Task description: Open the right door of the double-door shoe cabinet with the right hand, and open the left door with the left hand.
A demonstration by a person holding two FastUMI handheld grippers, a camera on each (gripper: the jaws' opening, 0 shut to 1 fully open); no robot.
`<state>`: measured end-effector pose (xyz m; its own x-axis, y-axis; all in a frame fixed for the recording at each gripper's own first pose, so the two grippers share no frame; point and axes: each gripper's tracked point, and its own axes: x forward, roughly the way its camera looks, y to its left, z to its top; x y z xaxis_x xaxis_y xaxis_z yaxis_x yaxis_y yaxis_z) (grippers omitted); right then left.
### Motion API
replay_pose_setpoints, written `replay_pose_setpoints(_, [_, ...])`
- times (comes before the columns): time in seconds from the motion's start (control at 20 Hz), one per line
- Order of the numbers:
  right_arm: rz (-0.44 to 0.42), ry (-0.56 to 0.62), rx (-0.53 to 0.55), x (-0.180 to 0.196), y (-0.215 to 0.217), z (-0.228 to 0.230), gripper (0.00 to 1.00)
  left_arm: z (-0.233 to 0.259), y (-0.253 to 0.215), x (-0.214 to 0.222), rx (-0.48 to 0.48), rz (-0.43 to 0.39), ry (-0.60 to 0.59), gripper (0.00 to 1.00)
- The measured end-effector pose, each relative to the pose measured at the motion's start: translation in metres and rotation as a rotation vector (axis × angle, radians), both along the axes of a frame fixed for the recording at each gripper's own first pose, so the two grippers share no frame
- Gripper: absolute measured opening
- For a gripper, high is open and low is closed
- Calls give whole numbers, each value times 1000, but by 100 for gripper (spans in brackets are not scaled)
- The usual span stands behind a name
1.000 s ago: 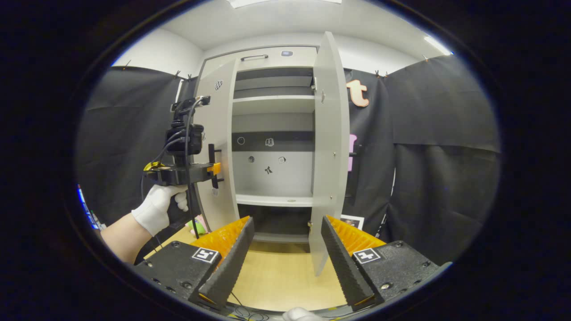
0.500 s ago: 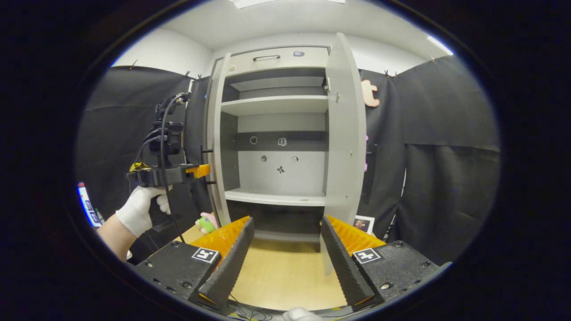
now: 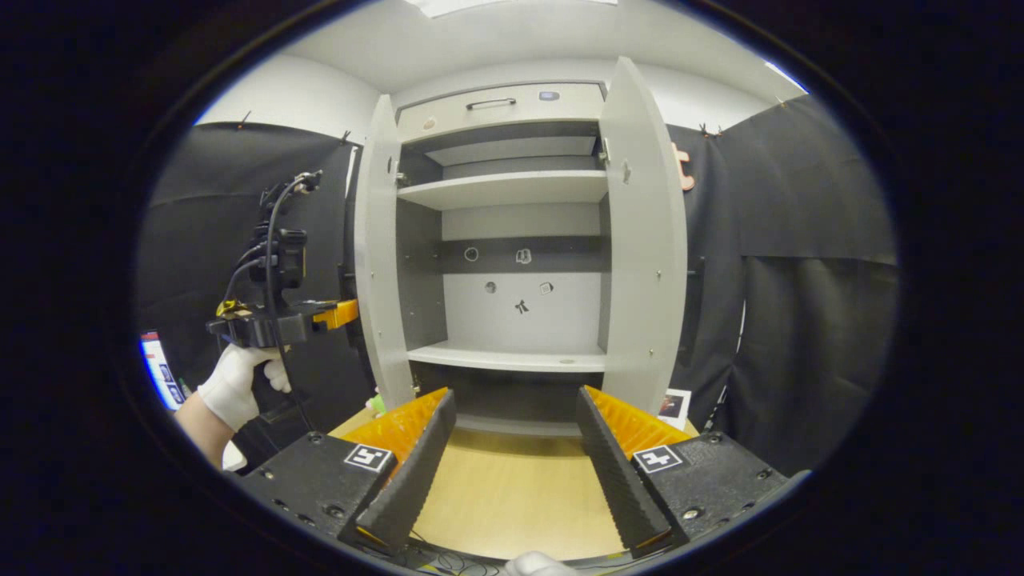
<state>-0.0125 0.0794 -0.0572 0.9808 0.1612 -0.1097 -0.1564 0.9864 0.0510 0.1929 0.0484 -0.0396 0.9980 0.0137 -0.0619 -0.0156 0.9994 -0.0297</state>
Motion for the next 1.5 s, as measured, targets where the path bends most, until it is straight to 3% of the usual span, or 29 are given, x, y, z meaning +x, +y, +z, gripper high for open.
replay_pose_setpoints(0.4, [37, 13, -9, 3, 22, -7, 95, -3, 24, -5, 17, -12, -4, 0])
replay_pose_setpoints(0.75, [42, 22, -2, 3, 32, -10, 95, 4, 67, -7, 33, 40, -16, 0])
replay_pose_setpoints(1.3, [79, 32, -23, -3, 51, -12, 94, 1, 88, -2, -25, -31, -21, 0])
replay_pose_setpoints(1.35, [83, 32, -17, -4, 52, -12, 95, 2, 88, -2, -26, -36, -26, 10])
replay_pose_setpoints(1.4, [79, 29, -18, -3, 52, -10, 95, 1, 87, -2, -21, -41, -24, 0])
replay_pose_setpoints(1.5, [72, 26, -25, -2, 50, -9, 95, 1, 87, -2, -4, -51, -27, 0])
